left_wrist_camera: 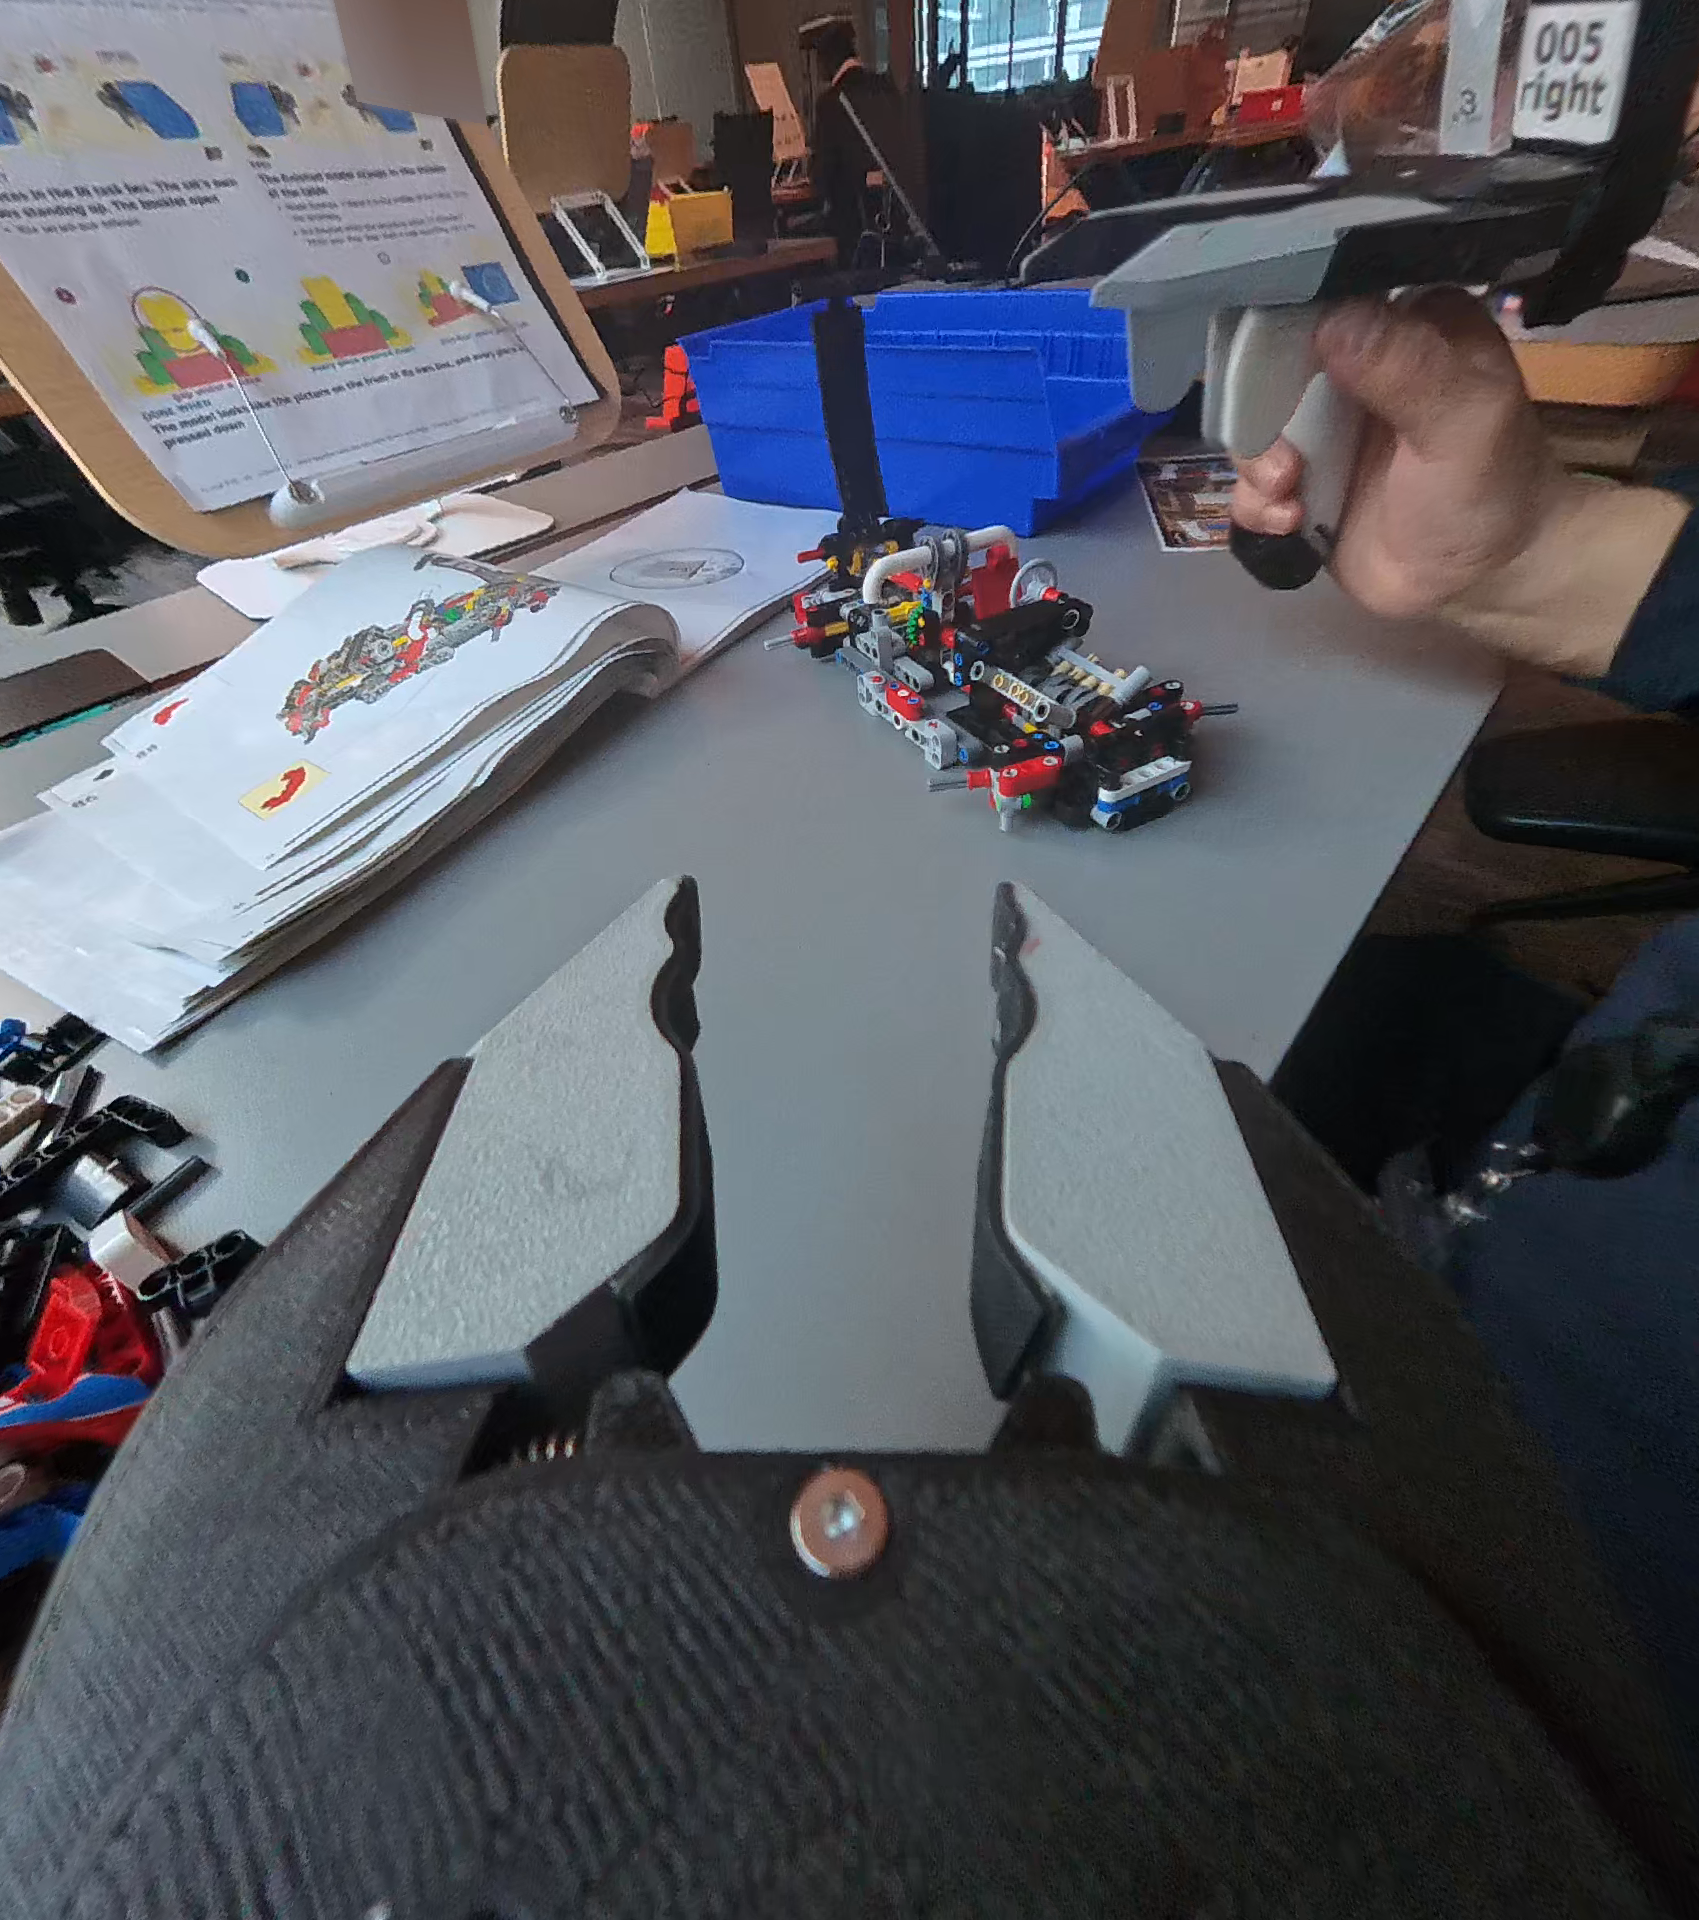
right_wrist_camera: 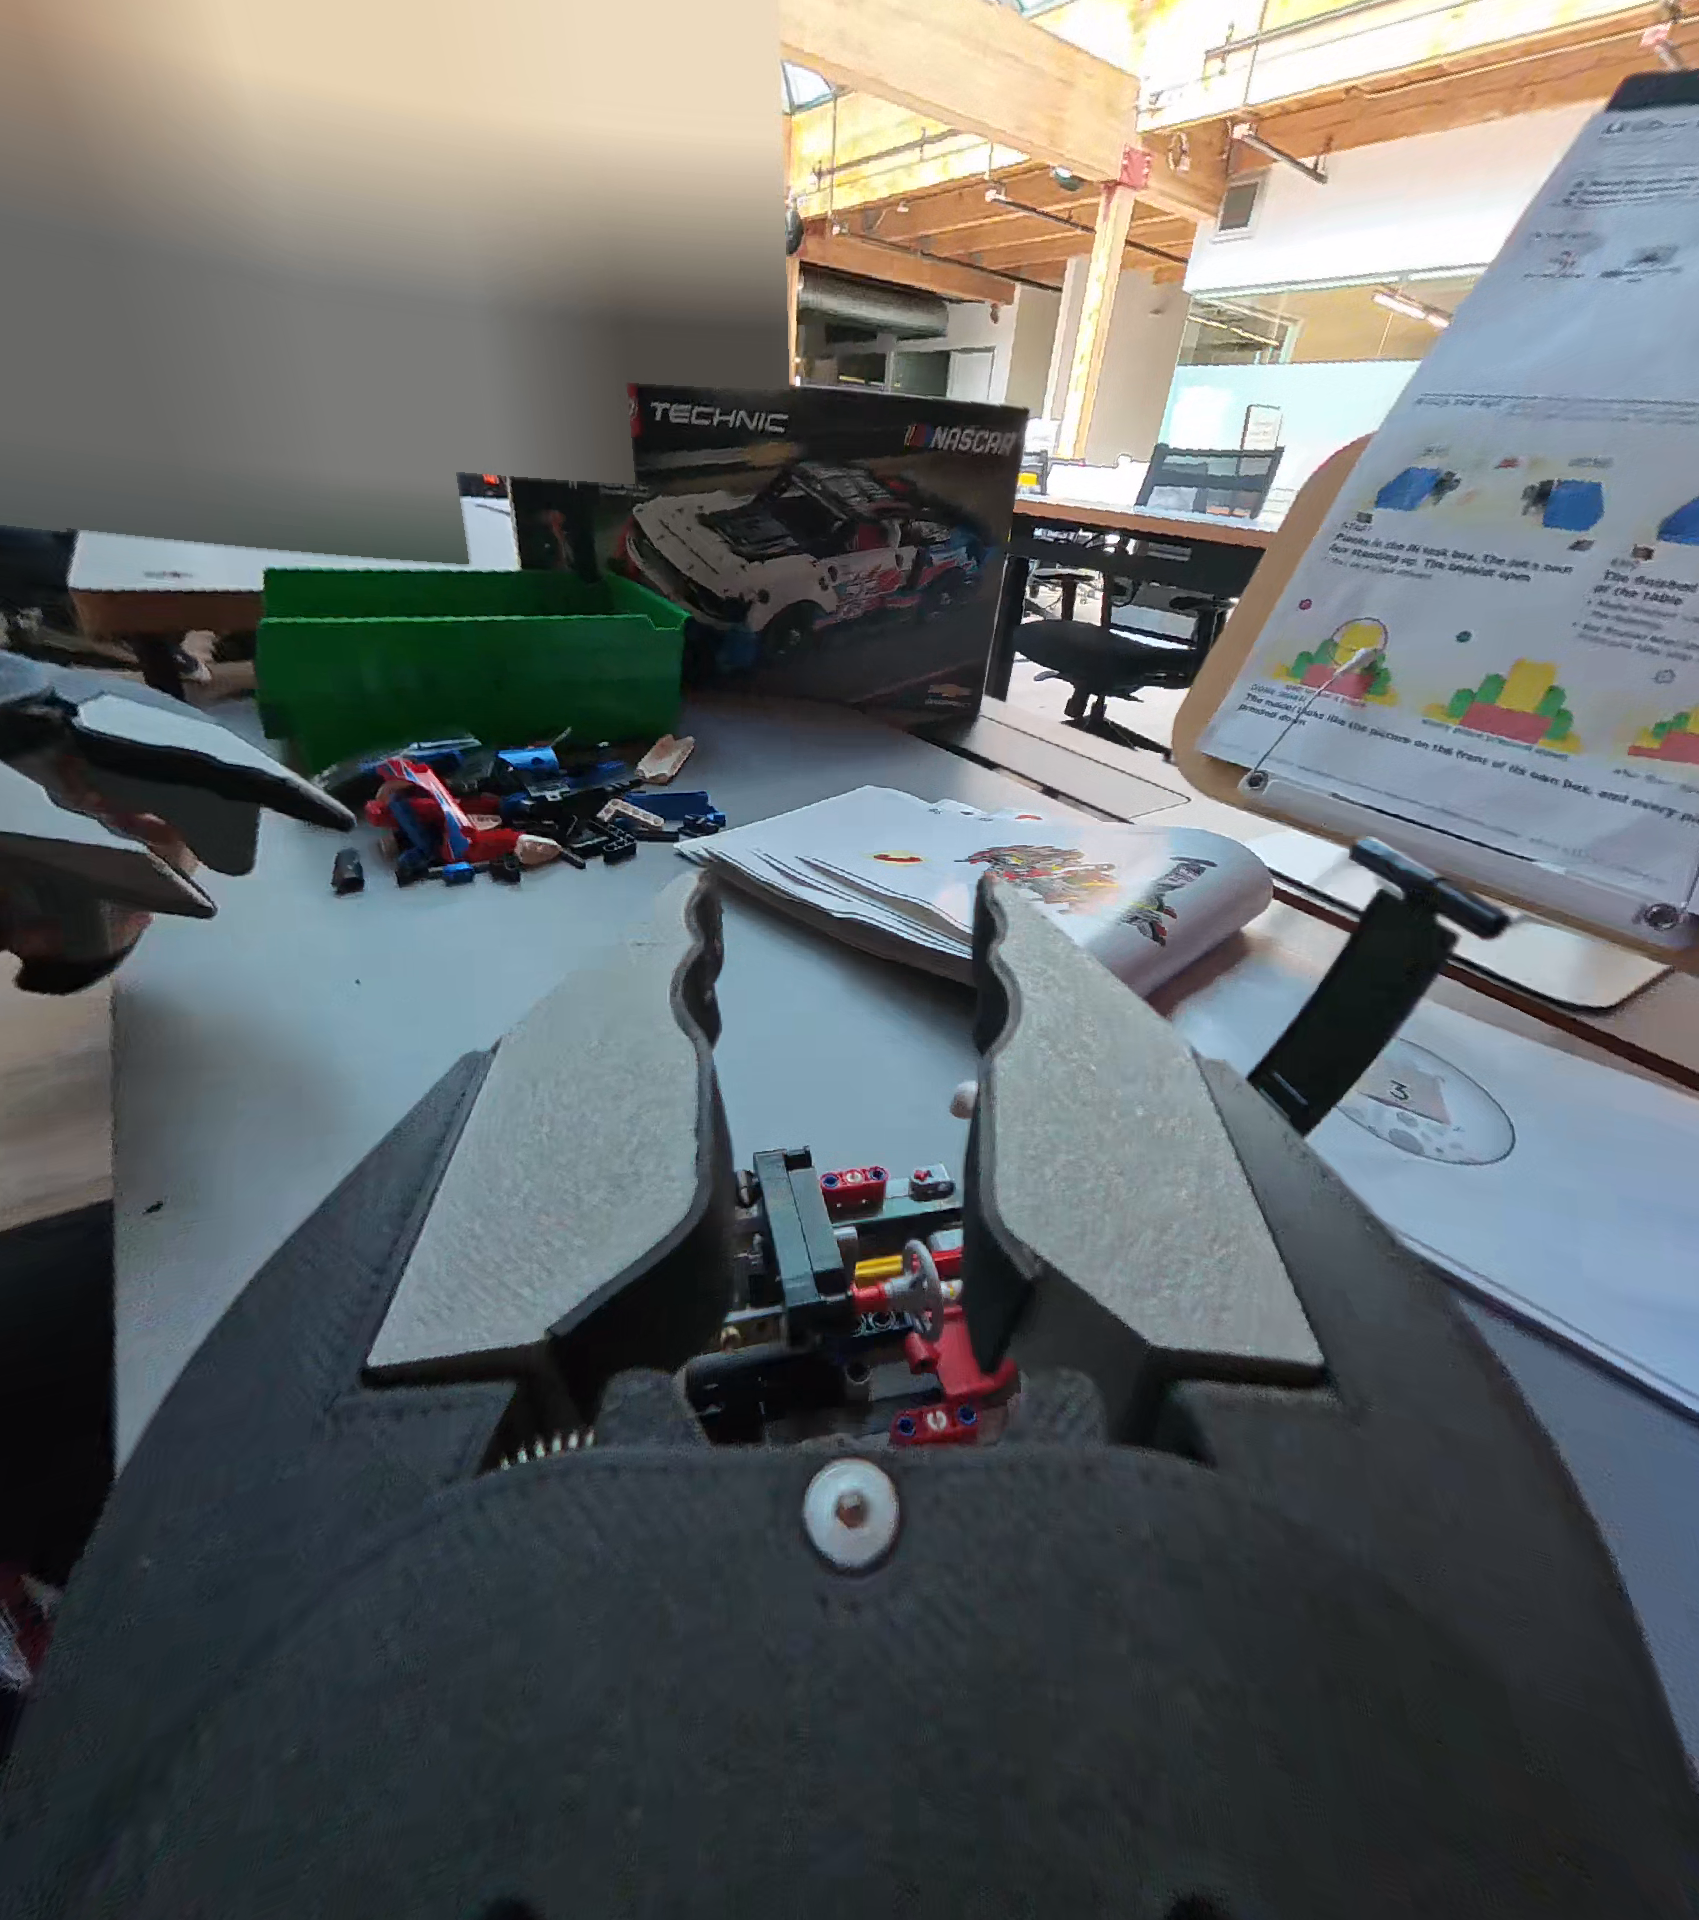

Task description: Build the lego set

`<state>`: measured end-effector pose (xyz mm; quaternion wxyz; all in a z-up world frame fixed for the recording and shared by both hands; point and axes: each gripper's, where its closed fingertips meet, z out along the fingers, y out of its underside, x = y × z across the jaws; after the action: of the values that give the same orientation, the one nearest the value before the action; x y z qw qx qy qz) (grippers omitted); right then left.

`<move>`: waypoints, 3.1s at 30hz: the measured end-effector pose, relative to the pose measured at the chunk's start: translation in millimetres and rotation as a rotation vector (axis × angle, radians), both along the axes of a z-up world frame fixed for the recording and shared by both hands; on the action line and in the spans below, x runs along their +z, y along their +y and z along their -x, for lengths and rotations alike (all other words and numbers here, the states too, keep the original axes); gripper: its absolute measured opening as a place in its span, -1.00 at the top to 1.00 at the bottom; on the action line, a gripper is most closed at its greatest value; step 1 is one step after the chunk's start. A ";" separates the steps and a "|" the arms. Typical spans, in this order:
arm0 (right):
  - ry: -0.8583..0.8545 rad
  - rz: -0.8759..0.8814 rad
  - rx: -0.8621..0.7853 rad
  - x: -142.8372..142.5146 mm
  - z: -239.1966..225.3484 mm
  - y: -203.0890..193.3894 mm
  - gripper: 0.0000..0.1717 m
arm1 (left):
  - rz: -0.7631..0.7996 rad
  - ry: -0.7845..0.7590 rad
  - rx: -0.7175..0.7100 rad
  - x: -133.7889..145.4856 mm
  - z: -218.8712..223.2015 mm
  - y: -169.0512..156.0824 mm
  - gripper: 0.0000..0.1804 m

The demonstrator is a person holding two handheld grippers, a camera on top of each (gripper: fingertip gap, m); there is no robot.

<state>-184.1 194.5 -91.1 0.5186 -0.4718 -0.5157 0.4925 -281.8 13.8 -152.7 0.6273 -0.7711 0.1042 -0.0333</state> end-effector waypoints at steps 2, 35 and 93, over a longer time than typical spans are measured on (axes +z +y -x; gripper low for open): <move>-0.012 -0.058 0.009 -4.2 8.6 -4.8 0.47 | -0.002 0.049 0.005 -0.7 4.8 4.2 0.41; -0.145 0.249 -0.008 -62.6 -69.6 52.8 0.47 | 0.103 0.096 -0.026 -24.1 1.0 79.8 0.56; -0.253 -0.173 0.192 -72.7 -28.4 -59.8 0.58 | 0.132 -0.012 0.333 -14.9 50.0 -40.9 0.67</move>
<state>-155.6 134.7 -163.8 0.4387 -0.4321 -0.6601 0.4302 -331.8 -27.1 -167.6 0.5728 -0.8169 -0.0312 0.0598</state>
